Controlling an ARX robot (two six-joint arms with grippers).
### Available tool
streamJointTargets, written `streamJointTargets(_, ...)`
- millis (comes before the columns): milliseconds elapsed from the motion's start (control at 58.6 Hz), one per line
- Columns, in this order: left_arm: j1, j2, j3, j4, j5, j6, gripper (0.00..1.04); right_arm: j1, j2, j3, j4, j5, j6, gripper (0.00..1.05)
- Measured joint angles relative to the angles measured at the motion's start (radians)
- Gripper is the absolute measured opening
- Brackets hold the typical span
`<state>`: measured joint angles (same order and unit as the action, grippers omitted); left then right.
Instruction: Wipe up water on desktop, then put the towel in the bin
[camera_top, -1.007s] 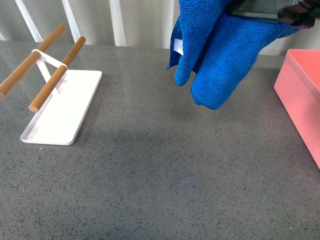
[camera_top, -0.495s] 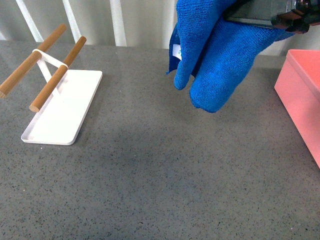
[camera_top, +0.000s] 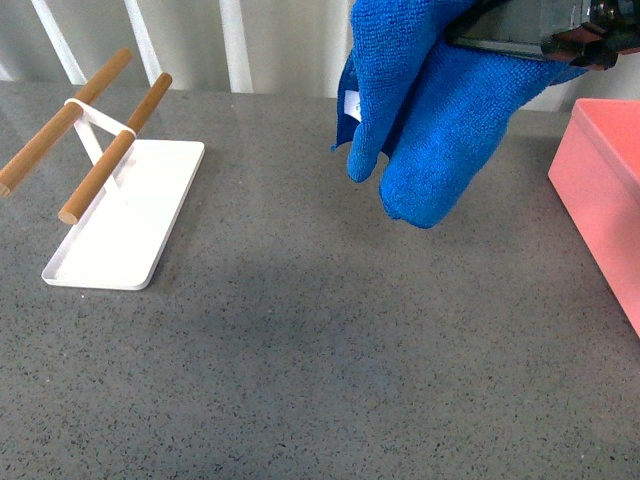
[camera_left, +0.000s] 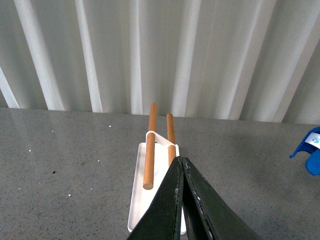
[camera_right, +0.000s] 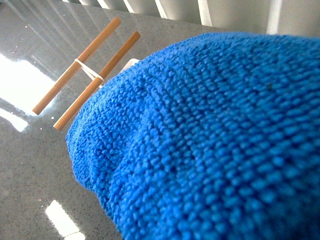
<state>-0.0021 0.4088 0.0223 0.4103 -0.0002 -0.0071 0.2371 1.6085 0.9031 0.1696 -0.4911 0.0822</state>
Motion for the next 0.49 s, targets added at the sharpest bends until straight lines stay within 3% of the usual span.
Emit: streamJointTargets(495,0.000,-0.171,0.000,-0.168,0.000,0.000,0.04,0.000,0.001,0.000,-0.010,0.000,-0.007,0.05)
